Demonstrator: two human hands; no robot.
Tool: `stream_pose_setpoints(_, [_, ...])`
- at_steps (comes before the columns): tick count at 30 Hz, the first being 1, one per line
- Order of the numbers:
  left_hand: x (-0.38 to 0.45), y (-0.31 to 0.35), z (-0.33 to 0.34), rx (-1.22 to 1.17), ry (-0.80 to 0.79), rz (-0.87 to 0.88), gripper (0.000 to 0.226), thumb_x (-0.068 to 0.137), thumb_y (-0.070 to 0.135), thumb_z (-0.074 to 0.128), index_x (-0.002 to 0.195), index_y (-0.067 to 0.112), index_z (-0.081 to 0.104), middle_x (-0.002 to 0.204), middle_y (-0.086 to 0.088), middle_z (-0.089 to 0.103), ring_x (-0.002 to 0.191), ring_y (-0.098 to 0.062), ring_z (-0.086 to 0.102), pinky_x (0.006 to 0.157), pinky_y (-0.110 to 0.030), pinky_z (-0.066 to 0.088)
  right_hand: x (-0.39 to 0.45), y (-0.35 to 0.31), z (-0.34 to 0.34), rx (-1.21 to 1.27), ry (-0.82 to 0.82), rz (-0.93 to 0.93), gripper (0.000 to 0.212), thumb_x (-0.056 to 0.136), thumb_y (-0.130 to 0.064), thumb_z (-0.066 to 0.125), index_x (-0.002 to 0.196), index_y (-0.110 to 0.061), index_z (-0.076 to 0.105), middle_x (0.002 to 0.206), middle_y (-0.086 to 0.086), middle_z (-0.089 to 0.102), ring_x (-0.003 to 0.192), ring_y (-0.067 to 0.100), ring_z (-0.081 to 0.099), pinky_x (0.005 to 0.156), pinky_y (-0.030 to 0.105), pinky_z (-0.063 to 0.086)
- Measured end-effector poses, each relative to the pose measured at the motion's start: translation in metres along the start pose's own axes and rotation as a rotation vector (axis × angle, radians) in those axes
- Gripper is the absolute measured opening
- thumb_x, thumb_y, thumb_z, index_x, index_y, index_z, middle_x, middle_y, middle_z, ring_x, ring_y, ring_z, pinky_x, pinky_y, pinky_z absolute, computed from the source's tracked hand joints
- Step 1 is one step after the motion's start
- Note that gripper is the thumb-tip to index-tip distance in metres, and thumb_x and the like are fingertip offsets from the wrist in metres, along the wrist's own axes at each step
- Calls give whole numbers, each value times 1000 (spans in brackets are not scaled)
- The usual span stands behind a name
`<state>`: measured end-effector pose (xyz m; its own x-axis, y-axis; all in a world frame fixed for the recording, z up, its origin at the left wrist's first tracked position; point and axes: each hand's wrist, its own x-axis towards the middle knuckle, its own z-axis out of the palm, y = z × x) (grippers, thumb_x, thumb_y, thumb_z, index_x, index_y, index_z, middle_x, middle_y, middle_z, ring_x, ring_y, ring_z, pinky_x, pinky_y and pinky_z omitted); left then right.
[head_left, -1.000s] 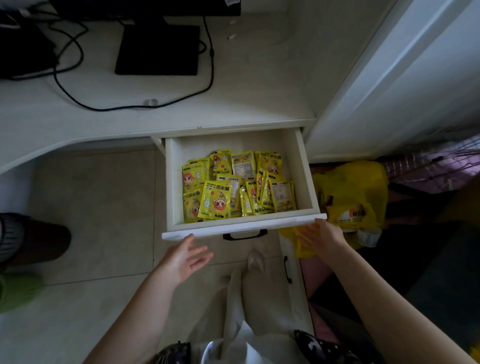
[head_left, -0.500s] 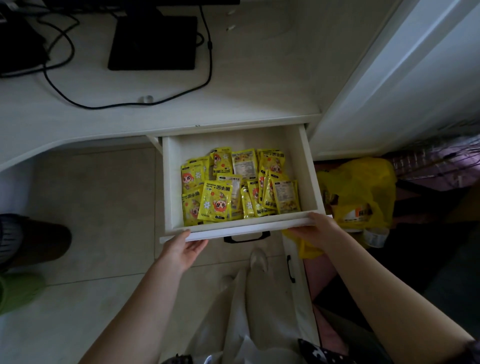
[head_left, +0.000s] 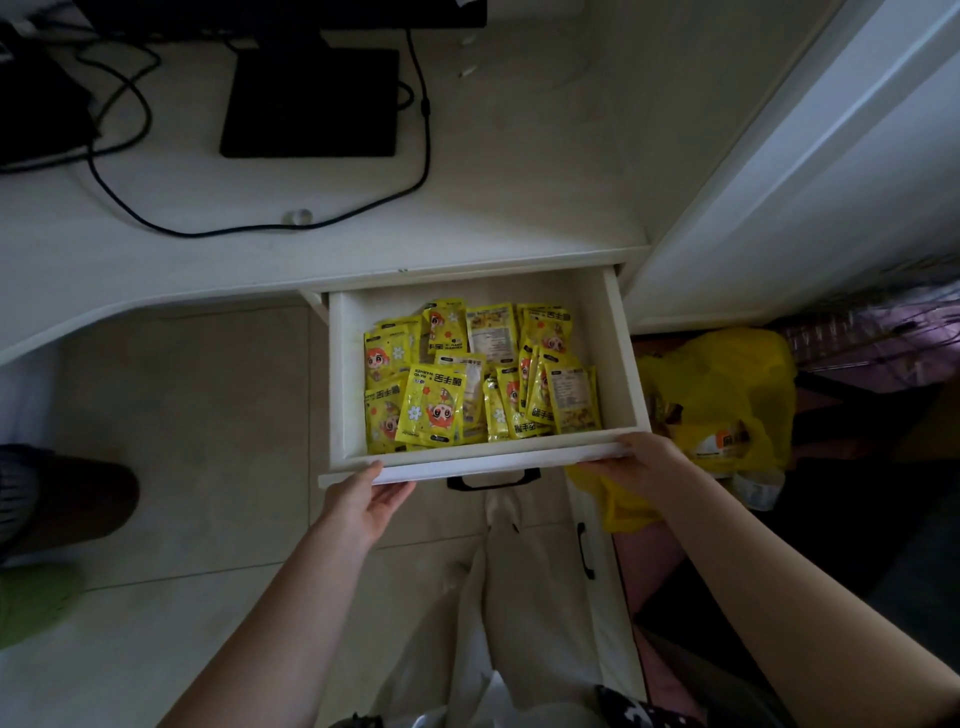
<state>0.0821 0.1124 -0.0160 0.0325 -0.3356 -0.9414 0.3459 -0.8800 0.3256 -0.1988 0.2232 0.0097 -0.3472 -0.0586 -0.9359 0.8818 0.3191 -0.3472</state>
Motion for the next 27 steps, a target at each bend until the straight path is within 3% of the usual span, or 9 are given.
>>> stream_pose_setpoints(4, [7, 16, 13, 2, 0, 3, 6, 94, -3, 51, 88, -2, 50, 110, -28, 56, 119, -44, 53, 92, -54, 47, 7, -16, 16, -40, 1, -22, 52, 97, 2, 41, 144, -4, 20, 147, 30, 23, 129, 53, 36, 78, 66, 47])
stream_pose_setpoints(8, [12, 30, 32, -27, -8, 4, 6, 94, -4, 50, 88, -2, 49, 119, -31, 52, 121, -45, 51, 90, -53, 48, 10, -35, 32, -84, -34, -26, 54, 98, 1, 41, 145, 1, 16, 146, 32, 25, 127, 52, 39, 95, 61, 45])
stream_pose_setpoints(11, [17, 44, 47, -41, -17, 5, 6, 94, -3, 50, 88, -3, 48, 112, -31, 53, 121, -44, 50, 89, -50, 47, 13, -52, 49, -106, -38, 1, 53, 98, -2, 42, 145, 2, 16, 146, 33, 27, 126, 52, 42, 100, 59, 43])
stream_pose_setpoints(13, [21, 53, 56, -48, -28, 8, 6, 94, -3, 51, 89, -3, 48, 116, -31, 52, 122, -44, 50, 89, -51, 47, 14, -62, 61, -110, -41, 14, 53, 98, -2, 42, 145, 0, 18, 145, 32, 29, 126, 52, 42, 91, 59, 49])
stream_pose_setpoints(16, [30, 66, 69, -47, -36, 19, 6, 95, -2, 50, 89, -3, 48, 109, -29, 54, 123, -44, 49, 91, -50, 46, 16, -76, 76, -156, -74, 8, 53, 98, -2, 44, 144, 2, 19, 142, 32, 35, 124, 49, 46, 58, 48, 59])
stream_pose_setpoints(19, [39, 80, 82, -43, -49, 21, 6, 95, -1, 51, 90, -3, 49, 106, -28, 55, 123, -43, 50, 89, -49, 47, 23, -89, 88, -139, -118, 24, 53, 97, -2, 45, 144, 1, 20, 144, 30, 34, 128, 48, 43, 87, 53, 50])
stream_pose_setpoints(21, [44, 89, 90, -41, -54, 18, 6, 95, 0, 51, 90, -3, 49, 115, -29, 52, 123, -43, 50, 88, -50, 47, 30, -97, 94, -125, -140, 6, 52, 97, -1, 45, 143, 0, 20, 142, 32, 34, 126, 51, 43, 93, 59, 47])
stream_pose_setpoints(24, [52, 100, 100, -56, -48, 12, 6, 95, -1, 51, 91, -3, 48, 121, -30, 49, 123, -44, 49, 92, -52, 46, 36, -106, 99, -163, -198, -15, 50, 99, -4, 43, 141, 4, 18, 126, 37, 40, 117, 52, 52, 70, 57, 54])
stream_pose_setpoints(27, [57, 108, 110, -44, -47, 21, 6, 95, -2, 50, 90, -3, 48, 120, -31, 49, 121, -43, 50, 94, -54, 45, 44, -116, 100, -221, -240, -15, 46, 99, -9, 44, 138, 4, 24, 120, 40, 49, 76, 46, 70, 52, 52, 58])
